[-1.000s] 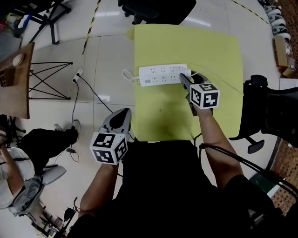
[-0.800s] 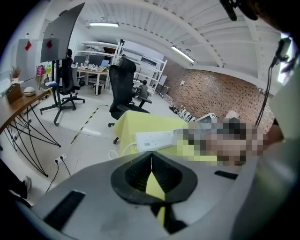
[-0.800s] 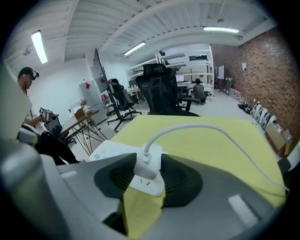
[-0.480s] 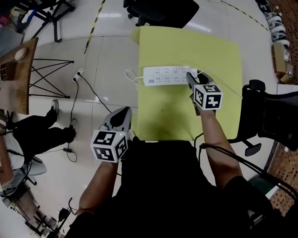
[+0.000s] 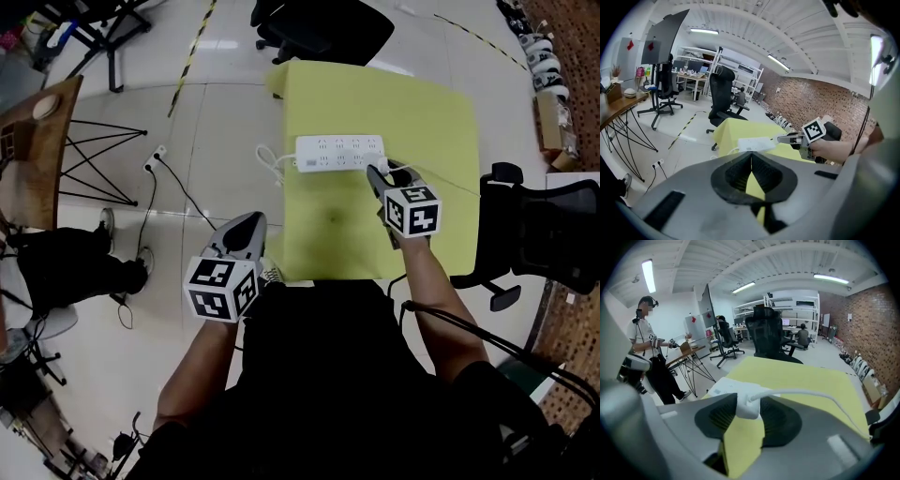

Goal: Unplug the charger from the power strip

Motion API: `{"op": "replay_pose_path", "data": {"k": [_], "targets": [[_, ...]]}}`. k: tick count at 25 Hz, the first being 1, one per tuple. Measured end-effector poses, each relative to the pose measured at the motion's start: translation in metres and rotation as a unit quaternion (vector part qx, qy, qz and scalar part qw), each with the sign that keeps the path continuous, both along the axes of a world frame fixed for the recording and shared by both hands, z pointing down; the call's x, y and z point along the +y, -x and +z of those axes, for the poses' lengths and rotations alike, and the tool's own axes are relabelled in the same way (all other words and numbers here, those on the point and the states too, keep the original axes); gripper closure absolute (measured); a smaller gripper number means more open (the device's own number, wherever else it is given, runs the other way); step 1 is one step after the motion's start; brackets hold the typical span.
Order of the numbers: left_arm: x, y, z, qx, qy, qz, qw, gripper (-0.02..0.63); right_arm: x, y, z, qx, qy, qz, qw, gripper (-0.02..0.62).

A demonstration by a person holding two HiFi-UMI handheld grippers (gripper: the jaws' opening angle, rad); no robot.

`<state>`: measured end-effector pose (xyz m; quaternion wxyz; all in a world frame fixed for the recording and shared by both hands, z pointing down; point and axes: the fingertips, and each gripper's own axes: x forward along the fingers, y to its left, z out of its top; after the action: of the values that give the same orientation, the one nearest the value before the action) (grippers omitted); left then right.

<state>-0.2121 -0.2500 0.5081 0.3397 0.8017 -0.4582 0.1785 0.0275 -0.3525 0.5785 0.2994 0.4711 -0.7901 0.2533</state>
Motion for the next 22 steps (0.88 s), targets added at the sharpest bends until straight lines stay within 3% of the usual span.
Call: {"op": "replay_pose_path", "data": {"k": [9, 22], "targets": [[0.018, 0.028, -0.005, 0.008, -0.013, 0.015, 0.9998, 0.598, 0.059, 0.041, 0.002, -0.007, 0.025, -0.023, 0.999, 0.453], [0.039, 0.032, -0.009, 0.018, -0.023, 0.063, 0.9976, 0.598, 0.149, 0.088, 0.031, -0.101, 0.118, 0.005, 0.988, 0.453]]}}
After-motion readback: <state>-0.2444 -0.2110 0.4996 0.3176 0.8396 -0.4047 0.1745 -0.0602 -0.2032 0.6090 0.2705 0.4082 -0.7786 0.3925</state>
